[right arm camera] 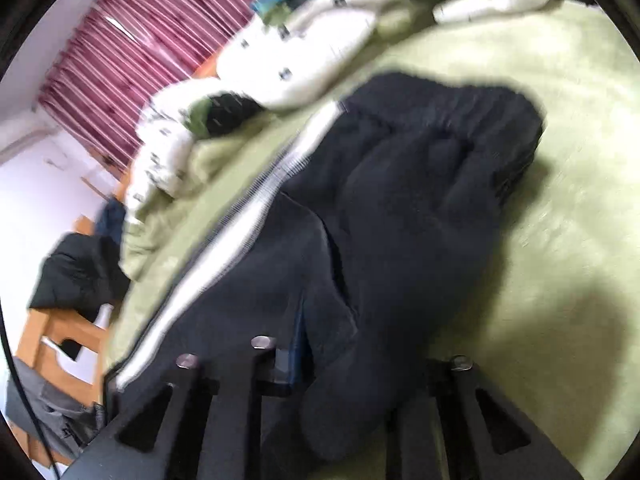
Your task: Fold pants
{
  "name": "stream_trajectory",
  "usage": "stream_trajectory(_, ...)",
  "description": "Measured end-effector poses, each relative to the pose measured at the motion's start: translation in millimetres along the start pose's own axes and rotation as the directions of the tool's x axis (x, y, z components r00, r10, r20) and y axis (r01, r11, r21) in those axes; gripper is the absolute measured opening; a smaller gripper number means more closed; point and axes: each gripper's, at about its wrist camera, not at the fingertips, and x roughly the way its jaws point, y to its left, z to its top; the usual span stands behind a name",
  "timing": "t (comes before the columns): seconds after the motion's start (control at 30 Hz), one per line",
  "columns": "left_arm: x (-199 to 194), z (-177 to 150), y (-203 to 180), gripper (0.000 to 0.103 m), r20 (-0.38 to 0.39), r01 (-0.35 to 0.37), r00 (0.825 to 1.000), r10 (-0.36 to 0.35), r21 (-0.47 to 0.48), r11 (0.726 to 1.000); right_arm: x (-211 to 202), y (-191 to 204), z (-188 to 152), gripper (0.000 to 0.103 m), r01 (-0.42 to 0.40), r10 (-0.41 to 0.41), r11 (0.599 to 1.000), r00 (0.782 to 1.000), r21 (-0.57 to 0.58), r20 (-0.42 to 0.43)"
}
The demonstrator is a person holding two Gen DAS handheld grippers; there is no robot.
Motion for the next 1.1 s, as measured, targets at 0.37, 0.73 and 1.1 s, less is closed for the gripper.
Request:
stream_trajectory(0.37,-93,-88,1,0.012,-0.113,0.082,0.992,-0.061,0.185,0.979,-120,-50,-16,0.011,0.043,-0.043,0.999,0.999,-0.012,-0.013)
stream_trajectory(0.73,-126,-157,5,0.018,-0.145,0.12,0.986,-0.081,0.281,0.952,-188,-122,-64,0.017,0.193,-0.197,0.98,0.976,-0.055,-0.088)
stream_trajectory(1.1,-172,-177,23,0.061,-0.118,0.045,0.993,0.005,0.418,0.907,-206,-157,-43,0.056,0.212,-0.213,0.977,0.977,0.028,0.028)
